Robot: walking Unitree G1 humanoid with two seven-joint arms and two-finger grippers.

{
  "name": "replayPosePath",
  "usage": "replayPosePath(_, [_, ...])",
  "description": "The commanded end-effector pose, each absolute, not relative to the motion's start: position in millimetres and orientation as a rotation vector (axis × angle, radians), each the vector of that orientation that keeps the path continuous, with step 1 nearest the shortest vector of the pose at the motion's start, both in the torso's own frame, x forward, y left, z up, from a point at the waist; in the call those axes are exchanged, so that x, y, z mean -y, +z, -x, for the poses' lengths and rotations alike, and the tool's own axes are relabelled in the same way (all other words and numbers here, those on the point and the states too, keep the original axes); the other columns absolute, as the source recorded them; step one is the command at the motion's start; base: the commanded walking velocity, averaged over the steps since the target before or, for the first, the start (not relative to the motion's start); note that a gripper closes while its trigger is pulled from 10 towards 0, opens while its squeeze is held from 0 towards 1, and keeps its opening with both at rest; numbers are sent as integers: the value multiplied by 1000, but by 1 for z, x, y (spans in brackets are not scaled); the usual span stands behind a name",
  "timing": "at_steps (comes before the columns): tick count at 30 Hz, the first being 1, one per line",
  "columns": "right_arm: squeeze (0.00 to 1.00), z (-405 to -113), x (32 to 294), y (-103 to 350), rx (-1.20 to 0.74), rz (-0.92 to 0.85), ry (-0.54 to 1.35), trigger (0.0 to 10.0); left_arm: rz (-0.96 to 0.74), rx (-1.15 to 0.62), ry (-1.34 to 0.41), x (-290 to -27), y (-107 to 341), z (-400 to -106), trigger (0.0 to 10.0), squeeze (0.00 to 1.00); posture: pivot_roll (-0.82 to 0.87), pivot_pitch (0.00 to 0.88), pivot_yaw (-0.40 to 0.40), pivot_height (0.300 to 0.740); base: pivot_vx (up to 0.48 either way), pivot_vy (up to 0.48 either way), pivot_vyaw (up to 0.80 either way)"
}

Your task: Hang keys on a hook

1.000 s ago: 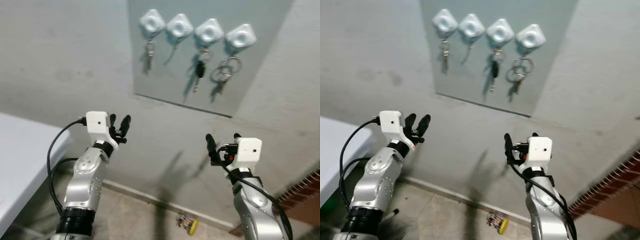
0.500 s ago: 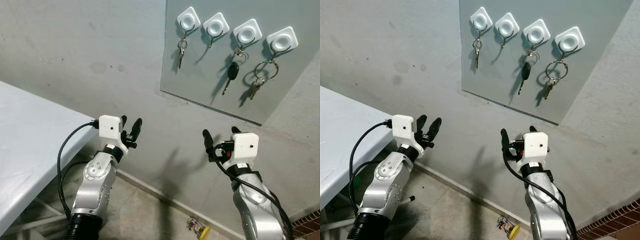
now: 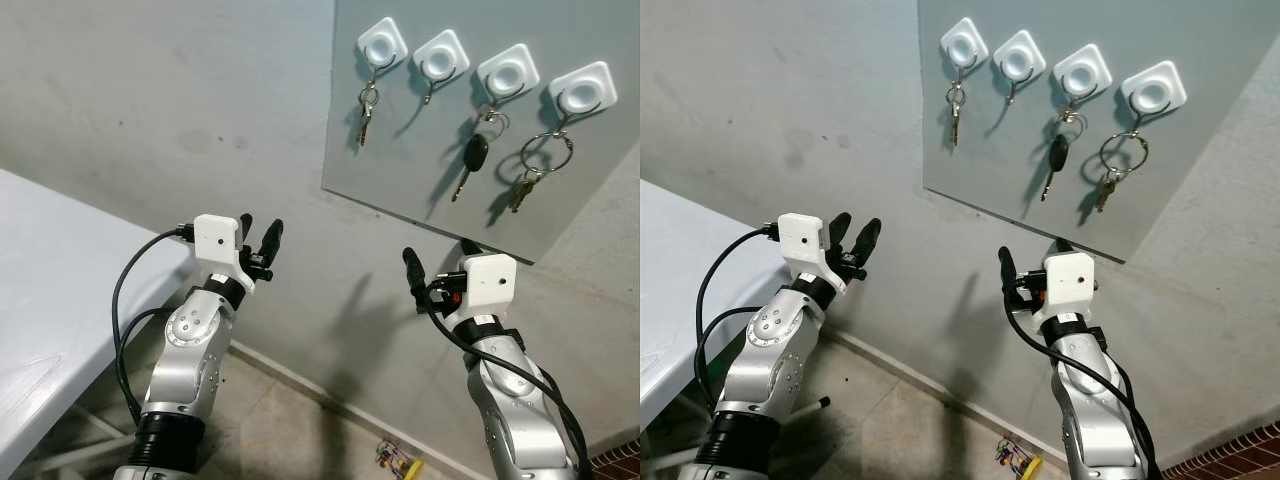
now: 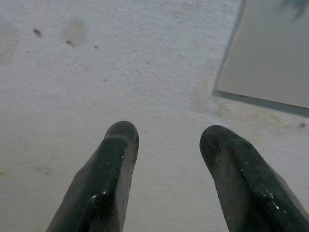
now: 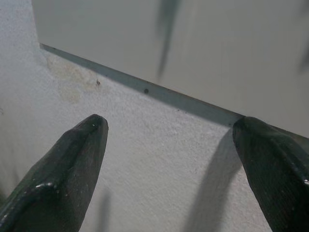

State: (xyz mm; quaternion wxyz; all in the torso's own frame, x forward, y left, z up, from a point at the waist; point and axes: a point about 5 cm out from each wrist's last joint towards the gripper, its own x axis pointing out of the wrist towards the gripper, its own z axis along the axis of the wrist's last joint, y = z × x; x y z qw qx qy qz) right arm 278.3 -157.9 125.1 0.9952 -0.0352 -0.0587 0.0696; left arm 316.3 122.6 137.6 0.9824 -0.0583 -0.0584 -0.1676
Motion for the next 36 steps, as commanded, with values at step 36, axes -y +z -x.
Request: replayPosePath(36, [0, -265, 158, 125, 126, 59, 136, 10000, 159, 152, -346, -128, 141, -303, 10000, 0, -164, 6, -33, 724, 0, 0, 800])
